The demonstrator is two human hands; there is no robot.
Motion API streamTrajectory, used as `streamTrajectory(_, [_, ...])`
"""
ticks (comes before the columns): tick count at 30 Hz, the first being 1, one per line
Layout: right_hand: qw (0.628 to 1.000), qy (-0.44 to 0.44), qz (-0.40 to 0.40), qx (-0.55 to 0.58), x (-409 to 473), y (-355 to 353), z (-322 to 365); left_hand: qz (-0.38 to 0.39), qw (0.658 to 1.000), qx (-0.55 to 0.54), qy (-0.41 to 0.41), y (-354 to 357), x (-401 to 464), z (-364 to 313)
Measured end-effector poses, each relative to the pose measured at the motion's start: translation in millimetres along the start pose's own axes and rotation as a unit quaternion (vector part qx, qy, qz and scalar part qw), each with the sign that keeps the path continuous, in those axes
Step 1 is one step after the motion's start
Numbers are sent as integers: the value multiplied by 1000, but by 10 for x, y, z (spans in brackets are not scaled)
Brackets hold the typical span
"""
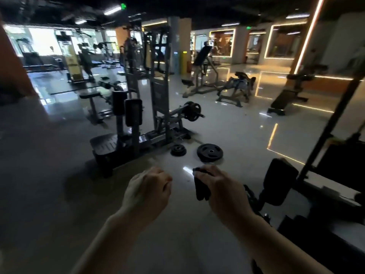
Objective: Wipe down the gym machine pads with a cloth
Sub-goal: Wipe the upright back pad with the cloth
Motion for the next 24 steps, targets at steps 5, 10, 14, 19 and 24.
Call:
streamTrajectory(5, [990,131,-16,-44,603,-50,-428,29,988,-56,143,261,1106,-99])
streamTrajectory(10, [968,237,-6,-86,790,132,-1084,85,965,-119,218,944,1912,-337])
streamTrajectory(14, [955,275,-14,-113,1093,231,-1752,94,951,-121,269,1502,2622,-619])
streamTrajectory(19, [940,313,-39,-131,1715,198,-2642,109,933,-110,325,1944,3540,-1112])
streamTrajectory(24, [929,338,-42,-148,2276,34,-3425,107,919,-143,351,2210,4478,-1577])
Point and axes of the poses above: each hand's wrist, its own x-axis towards the middle knuckle, its own y-axis out of the palm, z = x × y, the point moved 9 cm from there along x, towards the middle knuckle, and after that the axes turned 3 degrees about -x, right-handed, at the moved point
